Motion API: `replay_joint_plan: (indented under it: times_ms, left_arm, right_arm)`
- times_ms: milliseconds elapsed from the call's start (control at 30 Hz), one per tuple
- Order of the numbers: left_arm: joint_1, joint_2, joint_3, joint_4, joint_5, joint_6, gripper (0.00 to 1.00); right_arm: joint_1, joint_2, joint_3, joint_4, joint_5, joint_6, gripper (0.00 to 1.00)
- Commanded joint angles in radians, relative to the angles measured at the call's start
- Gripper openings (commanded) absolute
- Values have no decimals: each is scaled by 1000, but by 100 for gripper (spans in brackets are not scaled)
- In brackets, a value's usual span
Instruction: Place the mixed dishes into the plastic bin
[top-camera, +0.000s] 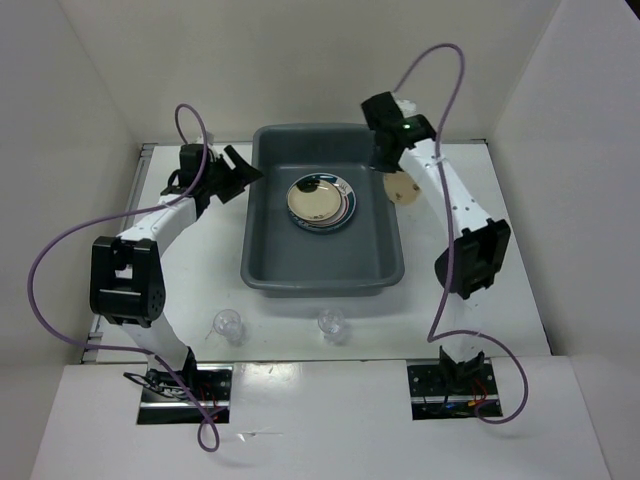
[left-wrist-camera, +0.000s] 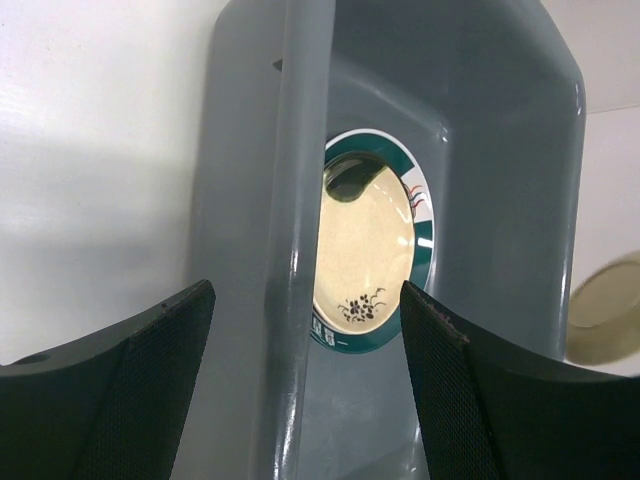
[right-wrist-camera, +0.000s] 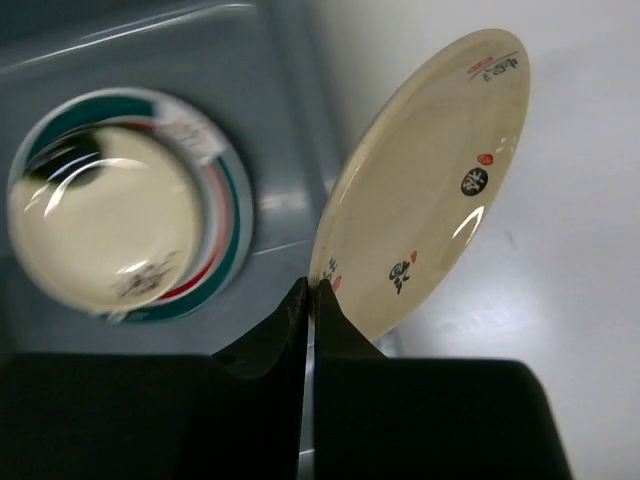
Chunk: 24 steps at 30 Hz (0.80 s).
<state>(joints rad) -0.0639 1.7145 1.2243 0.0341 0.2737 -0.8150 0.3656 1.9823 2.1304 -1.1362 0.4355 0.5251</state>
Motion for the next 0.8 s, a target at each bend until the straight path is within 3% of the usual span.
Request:
replay_joint_plan:
  times_ms: [0, 100, 300, 767]
  left_arm:
    - [3, 4, 43, 26, 1, 10, 82]
    - [3, -19, 43, 16, -22, 19, 82]
    - [3, -52, 11, 7, -44, 19, 82]
    - [3, -125, -52, -11, -97, 19, 83]
  right_arm:
    - [134, -60, 100, 147, 58, -167, 0]
    - [208, -4, 215, 131, 0, -200, 0]
    - [320, 74, 215, 158, -52, -276, 0]
    - [331, 320, 315, 148, -161, -269, 0]
